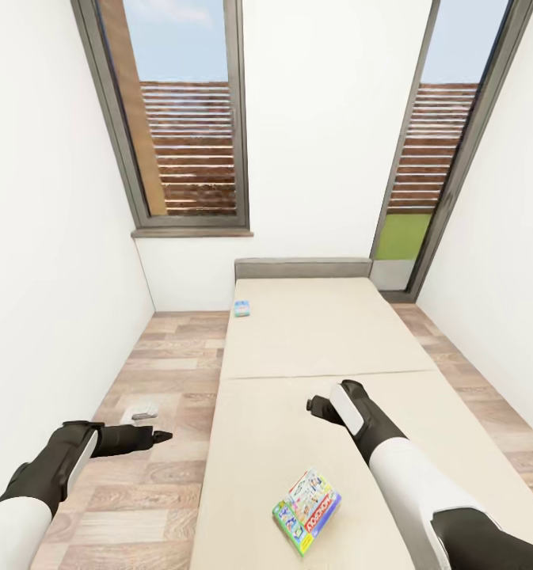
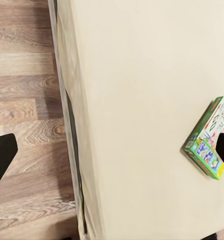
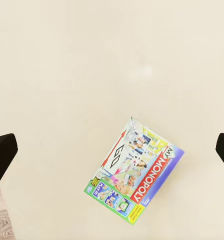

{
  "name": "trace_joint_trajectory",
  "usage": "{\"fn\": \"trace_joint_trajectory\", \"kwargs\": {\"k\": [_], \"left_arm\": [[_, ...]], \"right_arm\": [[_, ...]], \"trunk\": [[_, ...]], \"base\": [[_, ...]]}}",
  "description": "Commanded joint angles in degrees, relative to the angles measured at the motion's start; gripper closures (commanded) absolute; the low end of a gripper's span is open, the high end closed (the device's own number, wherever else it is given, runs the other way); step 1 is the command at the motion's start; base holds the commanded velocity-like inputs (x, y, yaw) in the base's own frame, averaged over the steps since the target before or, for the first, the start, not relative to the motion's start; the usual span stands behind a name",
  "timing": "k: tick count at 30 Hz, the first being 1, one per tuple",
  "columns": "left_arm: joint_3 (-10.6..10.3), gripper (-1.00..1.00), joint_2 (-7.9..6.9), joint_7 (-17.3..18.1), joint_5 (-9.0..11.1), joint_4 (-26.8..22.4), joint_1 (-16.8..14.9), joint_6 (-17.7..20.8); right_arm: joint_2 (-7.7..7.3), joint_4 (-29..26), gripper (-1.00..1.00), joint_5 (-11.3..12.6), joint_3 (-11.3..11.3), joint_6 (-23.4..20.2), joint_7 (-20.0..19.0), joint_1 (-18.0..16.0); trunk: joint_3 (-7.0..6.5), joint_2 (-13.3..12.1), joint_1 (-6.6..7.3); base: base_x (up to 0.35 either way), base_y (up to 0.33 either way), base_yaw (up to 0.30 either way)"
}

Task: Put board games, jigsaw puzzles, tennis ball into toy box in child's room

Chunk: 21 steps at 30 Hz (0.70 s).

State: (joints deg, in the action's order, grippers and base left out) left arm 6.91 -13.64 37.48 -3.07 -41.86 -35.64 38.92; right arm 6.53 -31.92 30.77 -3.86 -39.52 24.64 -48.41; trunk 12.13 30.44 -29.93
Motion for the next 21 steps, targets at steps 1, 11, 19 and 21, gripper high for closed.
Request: {"fn": "trace_joint_trajectory", "kwargs": {"k": [1,11,19,21], "left_arm": [[0.2,-1.00,0.03,0.4,-0.3,-0.1,0.0,0.4],[0.2,-1.00,-0.03,0.4,-0.3,-0.1,0.0,0.4],[0.2,-1.00,0.02,0.4,-0.4,-0.1,0.0,0.4],[0.2,-1.00,0.05,0.4,-0.3,-0.1,0.0,0.4]], "right_arm": [[-0.03,-0.1,-1.00,0.6,-0.3,-0.2,0.6,-0.1],[0.08,-0.1,-1.00,0.6,-0.3,-0.3,0.6,-0.5],[0.37,-0.1,-1.00,0.7,-0.3,-0.5,0.7,-1.5],[0.47,-0.1,-1.00,0.6,-0.3,-0.5,0.7,-1.5]], "trunk": [[0.20,0.1,-0.02],[1.14,0.1,-0.02],[1.90,0.1,-0.02],[2.08,0.1,-0.02]], "base": [[0.000,0.000,0.000],[0.000,0.000,0.000],[0.000,0.000,0.000],[0.000,0.000,0.000]]}}
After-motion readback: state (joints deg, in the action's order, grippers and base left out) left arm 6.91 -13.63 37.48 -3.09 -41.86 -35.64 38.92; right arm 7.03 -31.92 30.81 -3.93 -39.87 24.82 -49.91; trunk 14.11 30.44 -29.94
